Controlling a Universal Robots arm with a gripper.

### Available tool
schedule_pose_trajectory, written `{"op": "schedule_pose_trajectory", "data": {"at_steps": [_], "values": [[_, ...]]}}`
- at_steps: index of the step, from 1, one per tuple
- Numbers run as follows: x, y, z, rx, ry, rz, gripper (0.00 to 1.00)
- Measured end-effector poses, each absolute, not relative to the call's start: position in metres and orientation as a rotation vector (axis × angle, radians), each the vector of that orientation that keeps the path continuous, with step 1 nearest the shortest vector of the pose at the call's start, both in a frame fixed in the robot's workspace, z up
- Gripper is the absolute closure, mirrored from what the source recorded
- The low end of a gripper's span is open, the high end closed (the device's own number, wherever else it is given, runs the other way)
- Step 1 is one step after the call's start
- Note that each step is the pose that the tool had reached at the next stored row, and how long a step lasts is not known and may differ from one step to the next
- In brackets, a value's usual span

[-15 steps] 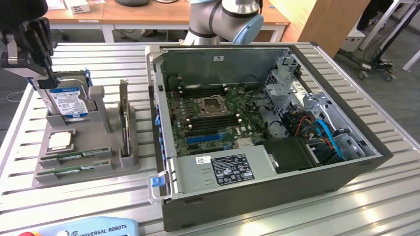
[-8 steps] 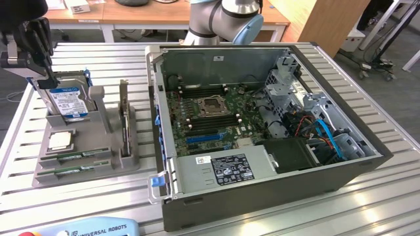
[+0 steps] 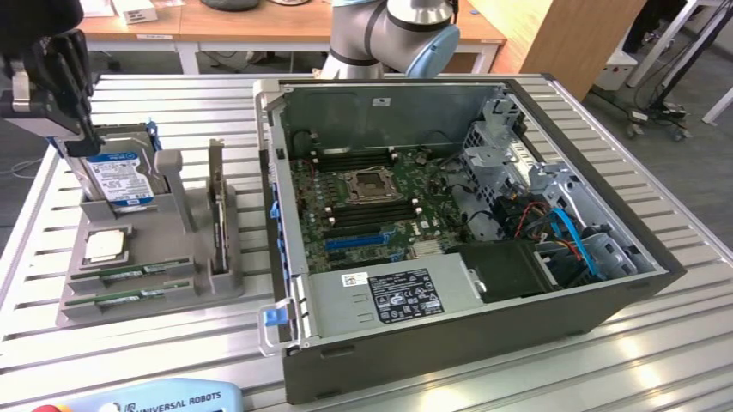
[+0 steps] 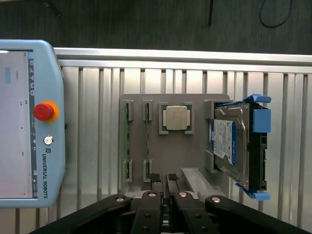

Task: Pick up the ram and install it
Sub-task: 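Pick up the ram and move it above insertion slot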

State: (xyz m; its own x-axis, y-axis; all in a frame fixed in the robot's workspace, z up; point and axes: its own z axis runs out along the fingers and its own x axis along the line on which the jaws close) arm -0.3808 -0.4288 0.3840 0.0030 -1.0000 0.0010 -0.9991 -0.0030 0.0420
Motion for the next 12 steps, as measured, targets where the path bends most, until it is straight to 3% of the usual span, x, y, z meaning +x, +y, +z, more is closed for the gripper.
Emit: {"op": "schedule_pose_trajectory", "data": {"at_steps": [1, 3, 5, 6, 12], "values": [[-0.3808, -0.4288, 0.3840, 2.203, -2.196, -0.045, 0.83], [-0.3808, -0.4288, 0.3840, 2.203, -2.196, -0.045, 0.71], [-0.3809, -0.4288, 0.3840, 2.203, -2.196, -0.045, 0.71], [-0.3808, -0.4288, 0.3841, 2.203, -2.196, -0.045, 0.64], [-0.3808, -0.4288, 0.3778, 2.203, -2.197, -0.045, 0.64]]}}
